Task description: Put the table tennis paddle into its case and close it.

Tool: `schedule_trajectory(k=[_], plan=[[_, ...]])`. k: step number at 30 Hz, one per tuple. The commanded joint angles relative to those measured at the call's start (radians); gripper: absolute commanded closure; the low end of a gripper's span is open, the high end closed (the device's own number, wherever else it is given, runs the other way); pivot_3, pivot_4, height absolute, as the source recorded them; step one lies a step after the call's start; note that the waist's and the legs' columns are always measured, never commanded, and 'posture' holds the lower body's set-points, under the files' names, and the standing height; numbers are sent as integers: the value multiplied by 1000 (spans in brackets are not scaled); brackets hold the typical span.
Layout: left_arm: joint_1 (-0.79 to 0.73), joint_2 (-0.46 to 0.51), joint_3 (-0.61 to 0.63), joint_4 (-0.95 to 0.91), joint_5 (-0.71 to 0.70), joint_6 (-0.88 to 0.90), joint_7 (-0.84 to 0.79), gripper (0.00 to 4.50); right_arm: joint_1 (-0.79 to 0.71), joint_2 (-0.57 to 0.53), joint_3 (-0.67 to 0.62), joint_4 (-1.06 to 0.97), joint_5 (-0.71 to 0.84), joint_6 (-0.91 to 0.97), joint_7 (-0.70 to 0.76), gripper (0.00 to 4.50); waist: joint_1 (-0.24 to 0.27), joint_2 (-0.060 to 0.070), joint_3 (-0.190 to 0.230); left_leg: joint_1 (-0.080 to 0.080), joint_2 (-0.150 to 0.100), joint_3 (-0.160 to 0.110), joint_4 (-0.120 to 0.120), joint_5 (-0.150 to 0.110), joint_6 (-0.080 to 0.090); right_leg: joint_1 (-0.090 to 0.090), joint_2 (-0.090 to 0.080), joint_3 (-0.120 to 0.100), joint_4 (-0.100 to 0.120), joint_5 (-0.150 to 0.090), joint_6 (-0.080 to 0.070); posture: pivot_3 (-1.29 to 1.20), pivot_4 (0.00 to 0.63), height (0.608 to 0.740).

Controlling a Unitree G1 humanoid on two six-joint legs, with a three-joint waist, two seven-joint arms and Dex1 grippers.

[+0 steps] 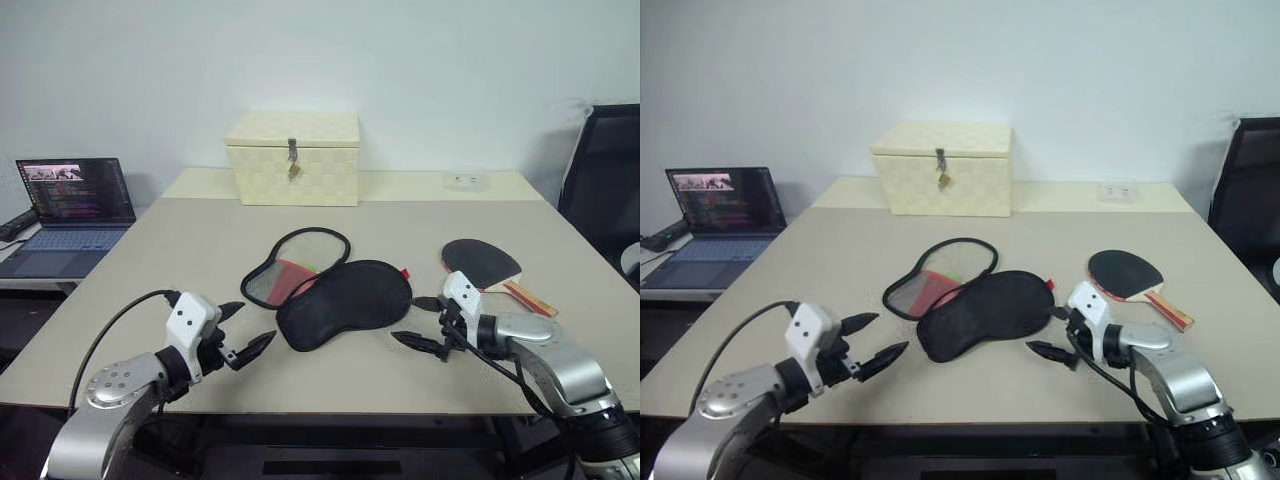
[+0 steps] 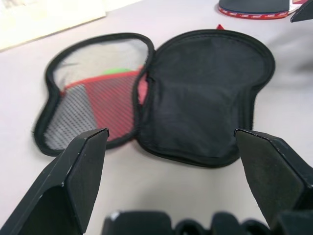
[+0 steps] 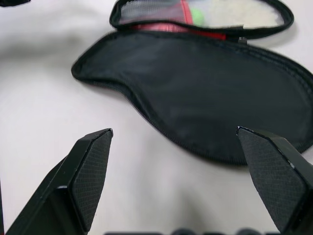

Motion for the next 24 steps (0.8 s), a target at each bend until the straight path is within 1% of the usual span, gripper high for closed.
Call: schedule_trajectory(k=[1,4,7,9,12,18,20,24], plan=[[-39,-10,-10,17,8,-29,7,0,1,-31,-32,-48,20,-2,14,46,-1,0,0,0,0,0,0,0,0,0,0,0,0,0,0,0,150,740],[-66,-23,-37,60,34,-62,7,0,-15,-18,-36,-37,16,-1,-18,46,-1,0,0,1,0,1,0,0,0,0,0,0,0,-1,1,0,150,740],[-92,-38,-48,63,23,-55,5,0,-30,-15,-47,-46,34,24,-29,46,-3,0,0,1,1,1,0,0,0,0,1,1,0,0,1,0,150,740],[-104,-24,-59,82,21,-69,-34,0,-42,3,-72,-47,54,62,-65,46,-2,0,0,0,0,1,0,0,0,0,1,0,0,0,1,0,150,740],[-120,5,-50,122,6,-83,-96,0,-64,21,-68,-47,72,211,-129,46,-3,0,0,1,0,1,0,0,0,0,1,0,0,0,0,0,150,740],[-159,61,-58,147,-29,-62,-202,0,-124,168,-106,34,70,418,-334,46,-4,0,0,0,0,1,0,0,0,0,1,0,1,0,0,0,150,740],[-163,80,-58,153,-40,-56,-240,0,-134,218,-132,61,78,458,-386,46,-3,0,0,0,0,1,0,0,0,-1,1,0,1,0,0,0,150,740],[-174,121,-55,167,-48,-55,-297,0,-144,275,-163,106,87,495,-442,46,-4,0,0,0,-1,1,-2,0,0,-1,1,0,0,0,0,0,150,740]])
